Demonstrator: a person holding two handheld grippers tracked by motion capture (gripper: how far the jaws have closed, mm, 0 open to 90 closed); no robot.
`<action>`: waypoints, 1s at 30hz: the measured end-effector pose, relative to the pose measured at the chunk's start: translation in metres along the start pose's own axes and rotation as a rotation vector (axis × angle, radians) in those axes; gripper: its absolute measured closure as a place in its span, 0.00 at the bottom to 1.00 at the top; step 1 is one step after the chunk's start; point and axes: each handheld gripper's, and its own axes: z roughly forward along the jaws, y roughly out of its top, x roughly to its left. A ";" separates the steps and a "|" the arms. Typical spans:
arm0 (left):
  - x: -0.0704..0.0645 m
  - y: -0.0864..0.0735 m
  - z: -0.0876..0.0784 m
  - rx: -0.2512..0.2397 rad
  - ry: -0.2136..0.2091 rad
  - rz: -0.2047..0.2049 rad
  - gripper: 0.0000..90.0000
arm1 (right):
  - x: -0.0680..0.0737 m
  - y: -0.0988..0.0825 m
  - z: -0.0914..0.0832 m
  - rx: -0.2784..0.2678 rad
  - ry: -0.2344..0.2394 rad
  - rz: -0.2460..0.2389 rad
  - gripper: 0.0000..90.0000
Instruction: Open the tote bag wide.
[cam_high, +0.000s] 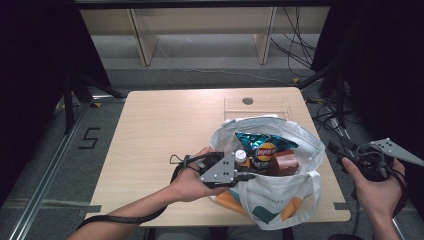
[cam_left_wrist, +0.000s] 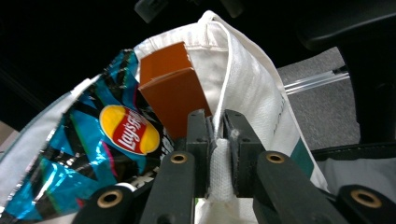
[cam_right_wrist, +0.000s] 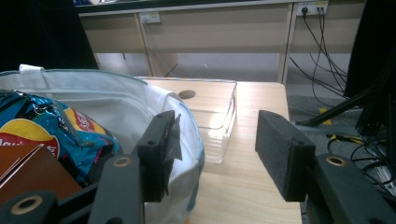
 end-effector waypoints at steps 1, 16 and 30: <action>-0.001 -0.001 0.001 -0.001 -0.004 -0.002 0.90 | -0.001 0.000 -0.001 0.004 0.005 -0.005 0.54; 0.000 0.003 -0.005 0.000 -0.007 0.015 0.90 | 0.004 0.004 -0.002 0.007 -0.001 0.001 0.55; -0.020 -0.021 0.016 0.118 -0.100 0.041 0.90 | 0.007 -0.002 0.002 0.069 0.037 0.008 0.58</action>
